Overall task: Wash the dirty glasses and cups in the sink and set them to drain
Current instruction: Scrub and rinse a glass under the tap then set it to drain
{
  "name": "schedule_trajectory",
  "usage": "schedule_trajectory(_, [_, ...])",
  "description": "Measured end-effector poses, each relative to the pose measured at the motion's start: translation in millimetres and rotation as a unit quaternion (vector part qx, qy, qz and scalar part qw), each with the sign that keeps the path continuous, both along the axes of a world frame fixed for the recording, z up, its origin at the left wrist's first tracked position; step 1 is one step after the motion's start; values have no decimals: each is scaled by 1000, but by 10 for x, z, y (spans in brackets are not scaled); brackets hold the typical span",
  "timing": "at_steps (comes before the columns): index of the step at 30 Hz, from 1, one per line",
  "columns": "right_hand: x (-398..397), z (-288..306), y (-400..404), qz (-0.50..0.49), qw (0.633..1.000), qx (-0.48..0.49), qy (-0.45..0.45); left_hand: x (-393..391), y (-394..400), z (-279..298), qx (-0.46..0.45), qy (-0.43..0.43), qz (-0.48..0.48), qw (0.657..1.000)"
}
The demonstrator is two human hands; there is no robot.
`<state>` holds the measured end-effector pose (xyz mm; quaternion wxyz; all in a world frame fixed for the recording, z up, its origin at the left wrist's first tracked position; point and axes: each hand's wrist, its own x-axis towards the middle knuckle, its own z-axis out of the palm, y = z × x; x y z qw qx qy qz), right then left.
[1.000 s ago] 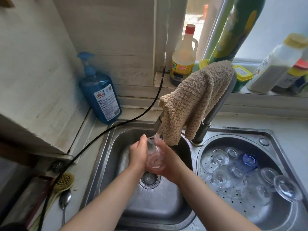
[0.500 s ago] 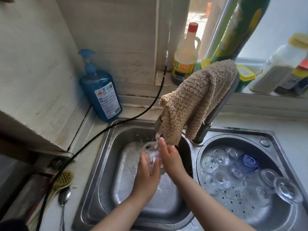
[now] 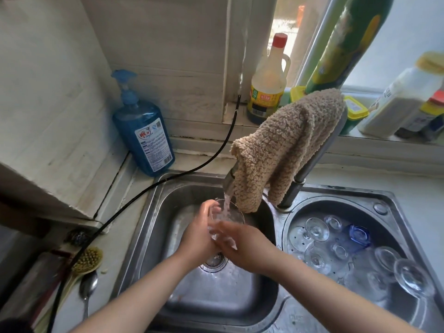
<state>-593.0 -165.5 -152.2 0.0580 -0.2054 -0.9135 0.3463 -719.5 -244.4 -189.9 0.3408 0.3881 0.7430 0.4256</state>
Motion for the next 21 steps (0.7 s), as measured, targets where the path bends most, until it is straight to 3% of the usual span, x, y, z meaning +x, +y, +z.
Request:
schedule_trajectory(2, [4,18,-14,62,992,-38,-98,-71,20,21,-3,34,-58,998])
schedule_trajectory(4, [16,-7,76,153,971,24,-179,-130,17,35,-11,76,-98,992])
schedule_trajectory(6, [42,-16,294,270,916,205,-213,-144,-1,62,-30,105,-111,988])
schedule_trajectory(7, [38,-55,429,316,880,311,-172,-144,-5,63,-32,107,-105,988])
schedule_trajectory(8, [41,-89,508,318,869,355,-134,-149,-2,69,-32,101,-94,990])
schedule_trajectory(9, [27,-107,499,296,880,346,-133,-153,11,94,-29,97,-87,991])
schedule_trajectory(11, [-60,-104,272,209,936,239,-152,-157,59,119,-24,111,-89,990])
schedule_trajectory(13, [-135,-90,15,88,981,-23,-173,-131,85,101,-18,131,-94,987])
schedule_trajectory(15, [-217,-23,-55,-5,948,-306,-81,-69,58,62,-18,128,-82,988])
schedule_trajectory(17, [-240,40,-11,-79,898,-433,-25,-38,33,-16,-21,128,-87,988])
schedule_trajectory(18, [-212,70,-22,-74,895,-438,-27,-38,26,-54,-25,131,-94,987])
schedule_trajectory(19, [-166,86,-48,-43,916,-396,-46,-37,18,-50,-29,139,-100,985])
schedule_trajectory(21, [-31,55,-84,68,970,-187,-139,-47,11,-26,-42,149,-102,983])
